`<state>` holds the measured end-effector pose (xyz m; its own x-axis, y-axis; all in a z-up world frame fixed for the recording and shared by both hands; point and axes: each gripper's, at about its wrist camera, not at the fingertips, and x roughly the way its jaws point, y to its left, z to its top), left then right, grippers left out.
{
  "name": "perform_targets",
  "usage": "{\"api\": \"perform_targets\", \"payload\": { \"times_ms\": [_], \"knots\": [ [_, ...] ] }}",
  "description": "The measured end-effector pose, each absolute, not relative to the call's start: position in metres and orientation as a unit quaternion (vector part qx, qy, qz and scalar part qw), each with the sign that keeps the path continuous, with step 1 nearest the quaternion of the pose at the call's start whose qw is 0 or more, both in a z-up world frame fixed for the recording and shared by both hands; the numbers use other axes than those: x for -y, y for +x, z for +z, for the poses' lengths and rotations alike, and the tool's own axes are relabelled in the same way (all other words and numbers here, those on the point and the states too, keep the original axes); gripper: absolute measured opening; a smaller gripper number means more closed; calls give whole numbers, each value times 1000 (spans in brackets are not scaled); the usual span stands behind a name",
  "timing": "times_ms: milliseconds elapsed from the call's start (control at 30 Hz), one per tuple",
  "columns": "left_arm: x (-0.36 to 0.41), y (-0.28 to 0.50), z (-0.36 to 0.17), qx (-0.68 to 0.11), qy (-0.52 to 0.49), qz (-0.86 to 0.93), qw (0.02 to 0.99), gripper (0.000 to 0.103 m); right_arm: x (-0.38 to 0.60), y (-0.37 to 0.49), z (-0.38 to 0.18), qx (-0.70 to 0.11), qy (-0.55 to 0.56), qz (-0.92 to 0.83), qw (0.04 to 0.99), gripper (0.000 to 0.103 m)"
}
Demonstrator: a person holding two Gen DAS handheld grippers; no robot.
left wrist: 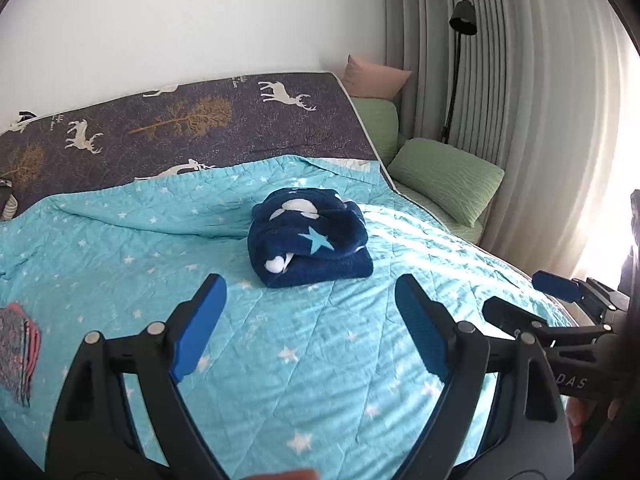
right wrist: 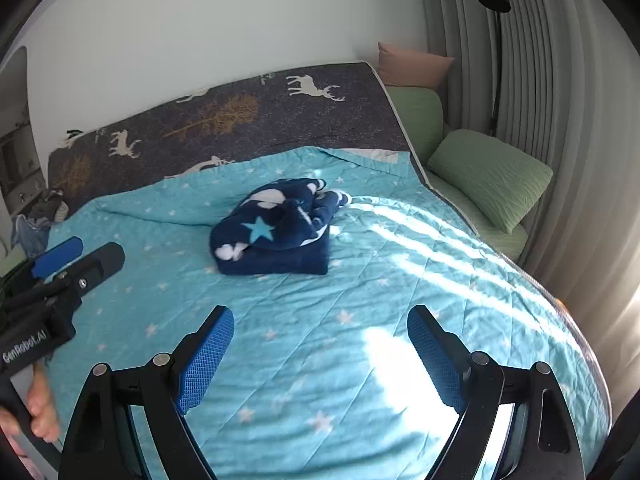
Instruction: Fold small clothes
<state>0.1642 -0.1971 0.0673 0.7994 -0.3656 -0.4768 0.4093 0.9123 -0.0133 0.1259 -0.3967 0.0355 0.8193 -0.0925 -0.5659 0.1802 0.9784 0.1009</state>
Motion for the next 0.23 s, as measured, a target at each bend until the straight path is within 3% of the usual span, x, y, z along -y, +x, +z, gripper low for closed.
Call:
{"api": "perform_targets", "payload": {
  "times_ms": [233],
  "knots": [
    [187,122,63,-242,60,-199,948,86,376,86,44,-281,84,-66,954,90]
  ]
}}
